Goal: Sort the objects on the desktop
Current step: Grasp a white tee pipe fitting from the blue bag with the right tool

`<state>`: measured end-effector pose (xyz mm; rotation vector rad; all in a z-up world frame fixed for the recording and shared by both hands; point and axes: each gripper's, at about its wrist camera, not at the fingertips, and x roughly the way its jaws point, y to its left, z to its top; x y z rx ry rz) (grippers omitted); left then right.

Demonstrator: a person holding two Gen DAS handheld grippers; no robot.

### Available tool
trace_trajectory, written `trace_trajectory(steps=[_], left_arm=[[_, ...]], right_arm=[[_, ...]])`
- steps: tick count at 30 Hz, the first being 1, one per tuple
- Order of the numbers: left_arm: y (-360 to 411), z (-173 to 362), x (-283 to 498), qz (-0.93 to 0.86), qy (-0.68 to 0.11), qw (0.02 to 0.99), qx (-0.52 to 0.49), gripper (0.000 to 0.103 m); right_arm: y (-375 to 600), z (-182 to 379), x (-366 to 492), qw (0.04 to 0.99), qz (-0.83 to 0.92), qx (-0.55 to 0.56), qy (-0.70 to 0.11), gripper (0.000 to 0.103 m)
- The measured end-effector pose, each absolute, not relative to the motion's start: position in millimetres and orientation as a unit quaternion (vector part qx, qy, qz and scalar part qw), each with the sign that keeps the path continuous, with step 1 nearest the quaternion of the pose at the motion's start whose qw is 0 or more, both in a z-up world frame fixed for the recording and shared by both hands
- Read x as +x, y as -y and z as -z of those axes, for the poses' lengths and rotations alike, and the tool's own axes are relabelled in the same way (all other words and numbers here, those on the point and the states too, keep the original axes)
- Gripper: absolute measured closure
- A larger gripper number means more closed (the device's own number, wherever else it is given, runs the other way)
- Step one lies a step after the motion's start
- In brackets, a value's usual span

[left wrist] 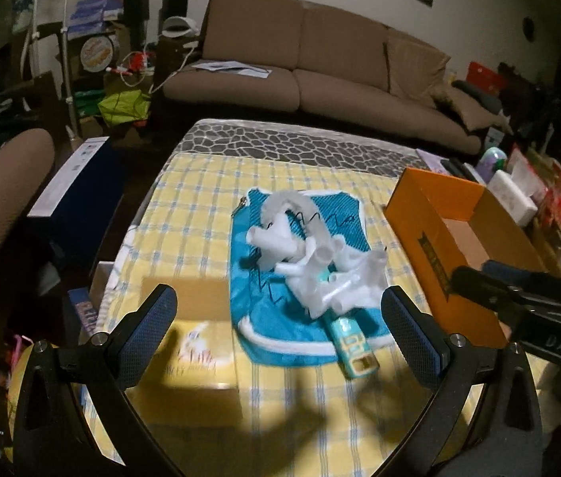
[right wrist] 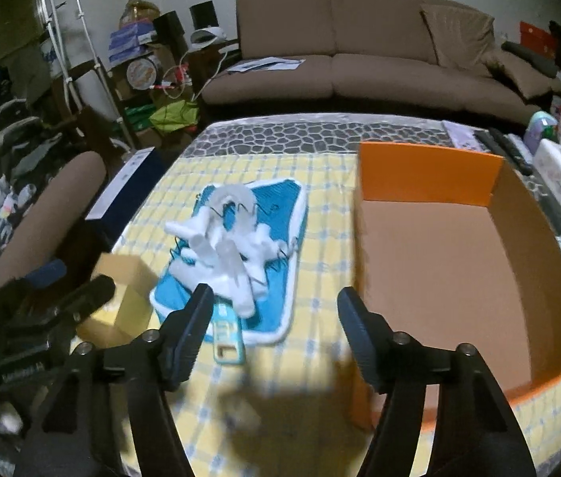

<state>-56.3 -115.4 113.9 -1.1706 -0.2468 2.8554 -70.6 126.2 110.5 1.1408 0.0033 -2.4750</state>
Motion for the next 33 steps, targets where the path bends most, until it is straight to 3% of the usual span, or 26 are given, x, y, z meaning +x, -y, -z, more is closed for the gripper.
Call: trace_trajectory(steps=[6, 14, 23, 25, 27, 33], left_arm=[[132.7, -106.4, -87.5, -0.915, 0.112, 0.008, -0.387, 0.0], [152.2, -99.5, -97.4, -0.909, 0.142, -0.004, -0.392, 0.0], [158.8, -93.8, -102.5, -0.903, 0.151, -0.008, -0.402, 0.0], [159.5, -92.1, -102.8, -0.902, 0.153, -0.009, -0.404, 0.0], [159.7, -91.2, -102.5, -0.901, 0.155, -0.007, -0.405, 0.0], [154.2, -91.3, -103.4, -0.9, 0.155, -0.001, -0.406, 0.0]], right_arm=[[-105.1, -99.6, -98.7, 0.227, 0.877, 0.423, 0.024, 0.037], [-77.1, -75.6, -114.2, 0.227, 0.873, 0.432, -0.02, 0.037], [-67.1, -59.4, -125.3, 0.215, 0.868, 0.445, -0.046, 0.055], [-64.7, -54.8, -124.9, 0.225, 0.863, 0.449, -0.048, 0.07], [-64.0, -55.1, -123.4, 0.236, 0.862, 0.447, -0.041, 0.078], [-73.6, -69.2, -120.7, 0.237, 0.872, 0.427, -0.019, 0.082]])
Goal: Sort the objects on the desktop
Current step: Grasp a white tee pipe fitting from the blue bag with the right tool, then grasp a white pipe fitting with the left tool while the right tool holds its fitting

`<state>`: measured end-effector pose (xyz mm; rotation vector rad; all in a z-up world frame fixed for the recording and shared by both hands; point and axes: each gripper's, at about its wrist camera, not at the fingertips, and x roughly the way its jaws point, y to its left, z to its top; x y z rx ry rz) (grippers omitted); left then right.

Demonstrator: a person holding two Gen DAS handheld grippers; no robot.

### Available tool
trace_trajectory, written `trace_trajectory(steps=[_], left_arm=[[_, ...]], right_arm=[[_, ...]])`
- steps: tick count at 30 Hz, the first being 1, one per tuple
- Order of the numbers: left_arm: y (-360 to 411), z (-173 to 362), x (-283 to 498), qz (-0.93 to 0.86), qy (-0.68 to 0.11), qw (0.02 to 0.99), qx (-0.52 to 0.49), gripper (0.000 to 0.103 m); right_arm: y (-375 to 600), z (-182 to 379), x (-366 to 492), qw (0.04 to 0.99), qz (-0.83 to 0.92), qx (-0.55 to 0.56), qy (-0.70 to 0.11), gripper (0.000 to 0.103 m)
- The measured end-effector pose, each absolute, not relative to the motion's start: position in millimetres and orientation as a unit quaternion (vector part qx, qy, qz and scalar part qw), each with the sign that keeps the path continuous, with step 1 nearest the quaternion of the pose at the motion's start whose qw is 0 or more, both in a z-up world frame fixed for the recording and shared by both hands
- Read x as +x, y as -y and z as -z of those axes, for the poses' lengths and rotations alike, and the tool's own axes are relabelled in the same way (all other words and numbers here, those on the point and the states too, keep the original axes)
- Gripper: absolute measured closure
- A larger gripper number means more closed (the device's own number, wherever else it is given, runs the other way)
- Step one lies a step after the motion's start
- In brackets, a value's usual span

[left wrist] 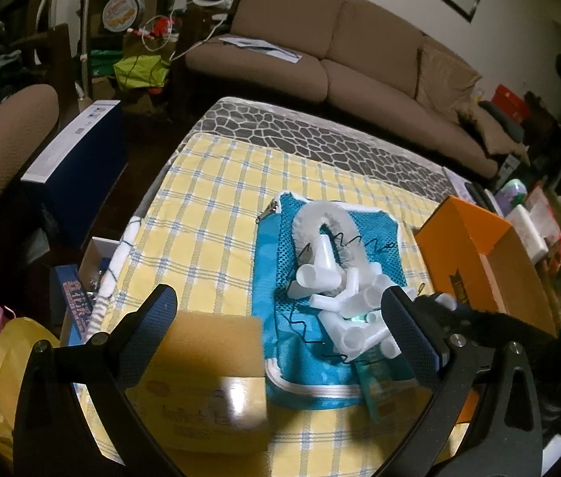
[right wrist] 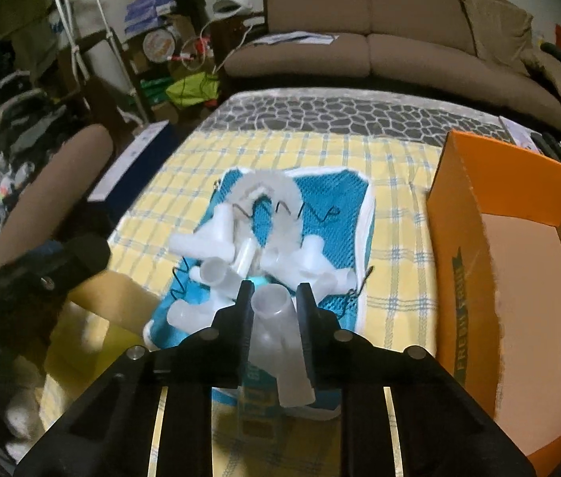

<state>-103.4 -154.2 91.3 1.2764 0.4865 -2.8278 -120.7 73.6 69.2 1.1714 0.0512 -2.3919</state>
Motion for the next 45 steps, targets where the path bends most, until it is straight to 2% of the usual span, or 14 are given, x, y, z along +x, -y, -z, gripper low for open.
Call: trace_trajectory(steps=[5, 13, 18, 21, 22, 25, 27, 29, 30, 32, 35, 41, 45], left_arm=[[142.1, -89.5, -108.7, 0.902, -0.142, -0.002, 0.408, 0.0], [103.3, -83.0, -121.2, 0.909, -0.053, -0.013, 0.413, 0.001], [74.7, -76.8, -130.2, 0.909, 0.003, -0.03, 0.416, 0.007], [61.0, -69.6, -138.1, 0.904, 0.029, -0.039, 0.424, 0.019], [57.2, -66.5, -140.7, 0.902, 0.037, -0.04, 0.429, 0.026], [48.5, -62.1, -142.7, 0.902, 0.068, -0.024, 0.426, 0.034], [49.6, -61.9, -142.7, 0.903, 0.082, -0.006, 0.421, 0.046], [53.0, -63.8, -141.8, 0.905, 0.088, 0.01, 0.415, 0.065], [56.7, -64.6, -141.6, 0.907, 0.087, 0.01, 0.413, 0.068], [62.9, -67.1, -141.8, 0.908, 0.085, 0.014, 0.41, 0.085], [72.9, -70.9, -141.6, 0.909, 0.077, 0.023, 0.408, 0.099], [85.9, -89.3, -137.2, 0.919, 0.053, 0.014, 0.391, 0.103], [108.4, -101.7, -135.1, 0.921, -0.015, -0.009, 0.389, 0.102]], right_arm=[[-95.4, -93.3, -119.9, 0.238, 0.88, 0.411, 0.022, 0.082], [-130.7, -130.9, -113.8, 0.242, 0.891, 0.38, 0.06, 0.082], [-151.3, -143.3, -111.7, 0.235, 0.897, 0.368, 0.068, 0.082], [-163.7, -142.4, -114.6, 0.227, 0.898, 0.369, 0.071, 0.082], [-168.8, -141.0, -116.0, 0.223, 0.898, 0.372, 0.074, 0.082], [-180.3, -135.4, -118.7, 0.212, 0.898, 0.378, 0.075, 0.082], [-186.3, -131.8, -120.1, 0.208, 0.897, 0.382, 0.075, 0.082], [-189.3, -128.5, -120.9, 0.205, 0.896, 0.386, 0.073, 0.082], [-191.1, -127.0, -120.8, 0.205, 0.896, 0.388, 0.073, 0.082], [-193.2, -124.5, -121.3, 0.204, 0.895, 0.39, 0.072, 0.082], [-193.2, -124.3, -119.5, 0.204, 0.895, 0.39, 0.069, 0.082], [-194.0, -122.1, -121.5, 0.2, 0.895, 0.394, 0.065, 0.082], [-196.2, -121.2, -123.3, 0.199, 0.894, 0.396, 0.067, 0.082]])
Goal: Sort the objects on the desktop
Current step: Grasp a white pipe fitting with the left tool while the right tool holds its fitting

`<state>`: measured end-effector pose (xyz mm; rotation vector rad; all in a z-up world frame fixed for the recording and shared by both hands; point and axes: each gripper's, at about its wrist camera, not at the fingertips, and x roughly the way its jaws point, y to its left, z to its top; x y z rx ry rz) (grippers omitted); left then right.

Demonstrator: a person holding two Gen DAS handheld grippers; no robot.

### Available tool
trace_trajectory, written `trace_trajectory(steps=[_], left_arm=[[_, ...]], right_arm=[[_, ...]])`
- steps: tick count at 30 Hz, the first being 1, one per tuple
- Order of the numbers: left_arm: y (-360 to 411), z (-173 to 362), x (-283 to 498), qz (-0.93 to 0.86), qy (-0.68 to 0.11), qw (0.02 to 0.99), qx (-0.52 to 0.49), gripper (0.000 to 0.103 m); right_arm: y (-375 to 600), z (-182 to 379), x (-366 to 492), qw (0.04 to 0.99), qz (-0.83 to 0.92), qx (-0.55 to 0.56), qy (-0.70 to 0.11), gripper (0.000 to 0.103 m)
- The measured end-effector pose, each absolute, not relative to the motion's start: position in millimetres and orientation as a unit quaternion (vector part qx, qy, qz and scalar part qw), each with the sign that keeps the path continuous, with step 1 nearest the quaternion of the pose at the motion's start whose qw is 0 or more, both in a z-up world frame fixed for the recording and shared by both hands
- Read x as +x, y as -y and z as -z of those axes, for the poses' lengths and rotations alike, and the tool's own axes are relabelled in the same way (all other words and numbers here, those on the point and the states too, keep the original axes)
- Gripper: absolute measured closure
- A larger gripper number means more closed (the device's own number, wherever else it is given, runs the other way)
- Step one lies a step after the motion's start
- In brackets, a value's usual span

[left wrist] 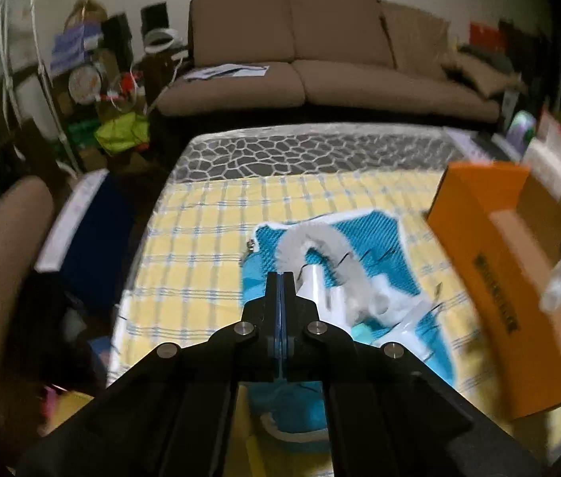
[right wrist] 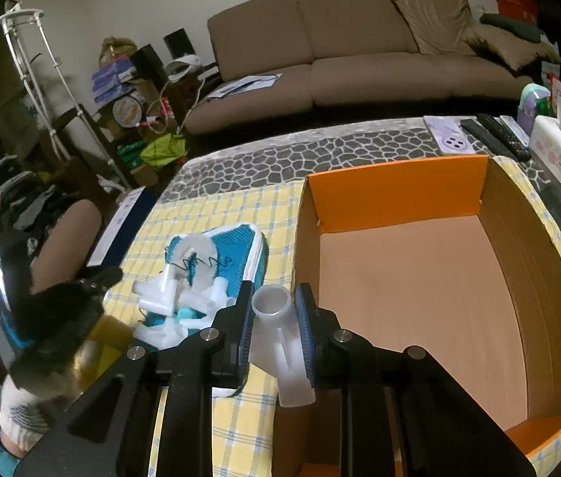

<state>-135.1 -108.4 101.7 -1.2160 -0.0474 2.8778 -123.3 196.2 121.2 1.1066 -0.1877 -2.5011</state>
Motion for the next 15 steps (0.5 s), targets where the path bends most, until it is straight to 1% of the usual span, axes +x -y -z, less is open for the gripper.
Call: trace_trajectory(steps=[3, 4, 5, 7, 10, 13, 15], left_arm=[[124.9, -104.3, -136.3, -0.917, 0.067, 0.032, -0.393, 0.1], [129.7, -103.5, -136.7, -0.915, 0.082, 0.035, -0.395, 0.092], [131.6, -102.4, -137.0, -0.913, 0.09, 0.037, -0.396, 0.077], [131.0, -99.3, -137.6, -0.912, 0.094, 0.038, -0.397, 0.062], [115.0, -95.4, -139.6, -0.911, 0.074, 0.046, -0.403, 0.06], [94.1, -87.0, -142.6, -0.909, 0.019, 0.032, -0.415, 0.06], [83.3, -81.2, -143.6, -0.904, -0.001, 0.037, -0.426, 0.06]], right_arm=[[-196.1, -121.1, -123.5, 0.2, 0.894, 0.396, 0.067, 0.082], [-195.9, -121.0, -123.5, 0.201, 0.894, 0.396, 0.067, 0.082], [-195.3, -121.0, -123.3, 0.202, 0.893, 0.396, 0.067, 0.082], [-194.2, -120.7, -123.0, 0.203, 0.892, 0.397, 0.068, 0.082], [-193.9, -119.8, -122.8, 0.206, 0.891, 0.399, 0.071, 0.082], [-193.2, -118.9, -122.1, 0.206, 0.89, 0.401, 0.071, 0.082], [-193.4, -118.3, -122.0, 0.208, 0.889, 0.403, 0.071, 0.082]])
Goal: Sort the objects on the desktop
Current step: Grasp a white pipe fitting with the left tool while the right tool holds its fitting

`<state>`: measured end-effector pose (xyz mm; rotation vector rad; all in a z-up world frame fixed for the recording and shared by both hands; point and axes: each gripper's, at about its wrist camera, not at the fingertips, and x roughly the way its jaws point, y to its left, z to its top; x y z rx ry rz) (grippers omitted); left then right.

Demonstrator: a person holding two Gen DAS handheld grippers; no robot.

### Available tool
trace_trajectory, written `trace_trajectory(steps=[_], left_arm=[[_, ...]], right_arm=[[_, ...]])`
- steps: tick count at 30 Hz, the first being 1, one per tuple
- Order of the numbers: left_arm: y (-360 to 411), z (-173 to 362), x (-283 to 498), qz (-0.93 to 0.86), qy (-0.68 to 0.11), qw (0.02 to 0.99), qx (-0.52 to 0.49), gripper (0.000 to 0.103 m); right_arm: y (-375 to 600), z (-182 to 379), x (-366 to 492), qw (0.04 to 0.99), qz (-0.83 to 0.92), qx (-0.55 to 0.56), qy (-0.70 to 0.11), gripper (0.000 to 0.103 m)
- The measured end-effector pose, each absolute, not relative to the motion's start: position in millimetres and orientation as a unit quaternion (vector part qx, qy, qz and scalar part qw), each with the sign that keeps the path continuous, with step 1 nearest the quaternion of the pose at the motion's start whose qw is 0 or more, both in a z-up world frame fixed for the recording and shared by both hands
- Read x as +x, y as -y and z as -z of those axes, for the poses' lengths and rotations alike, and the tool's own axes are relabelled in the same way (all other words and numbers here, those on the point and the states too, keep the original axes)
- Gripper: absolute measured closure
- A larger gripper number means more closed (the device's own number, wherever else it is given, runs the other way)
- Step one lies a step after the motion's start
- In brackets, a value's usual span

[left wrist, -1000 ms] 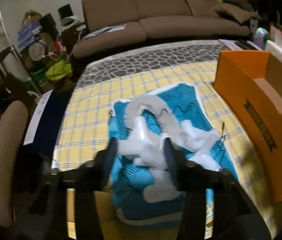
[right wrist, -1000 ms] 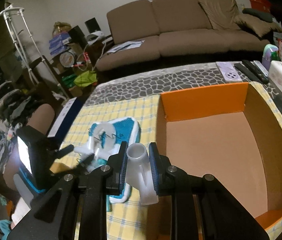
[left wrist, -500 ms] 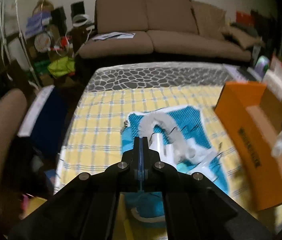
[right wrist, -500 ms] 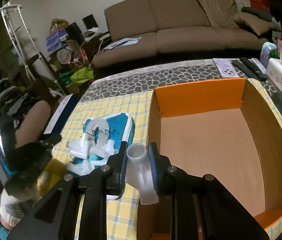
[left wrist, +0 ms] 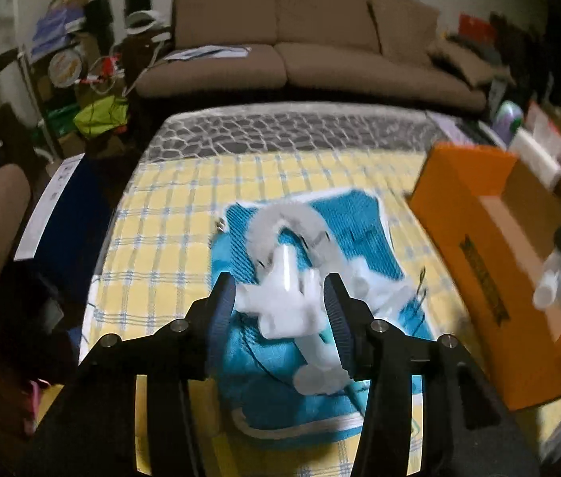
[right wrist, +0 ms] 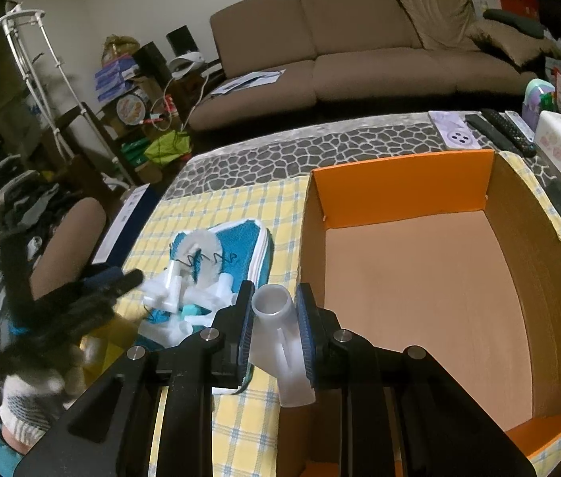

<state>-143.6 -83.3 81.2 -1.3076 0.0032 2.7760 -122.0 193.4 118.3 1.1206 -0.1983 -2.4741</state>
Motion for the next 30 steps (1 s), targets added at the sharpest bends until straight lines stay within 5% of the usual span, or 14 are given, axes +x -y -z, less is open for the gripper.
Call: trace_trajectory(steps=[4, 8, 12, 16, 30], left_arm=[[80.7, -90.4, -139.2, -0.907, 0.014, 0.054, -0.418, 0.058], [78.2, -100.7, -137.9, -0.918, 0.024, 0.057, -0.391, 0.038], [49.5, -96.7, -142.2, -0.918, -0.027, 0.073, -0.389, 0.038], [20.9, -79.0, -153.5, -0.906, -0.078, 0.078, -0.409, 0.059], [81.4, -91.4, -124.2, -0.891, -0.02, 0.038, -0.452, 0.057]], right_arm=[[-192.5, -117.9, -120.4, 0.21, 0.888, 0.404, 0.069, 0.082], [-192.5, -117.6, -120.7, 0.21, 0.888, 0.404, 0.068, 0.082], [-191.8, -117.3, -120.2, 0.211, 0.887, 0.404, 0.069, 0.082], [-192.7, -117.5, -119.0, 0.212, 0.888, 0.403, 0.068, 0.082], [-193.7, -115.4, -121.3, 0.219, 0.883, 0.41, 0.066, 0.082]])
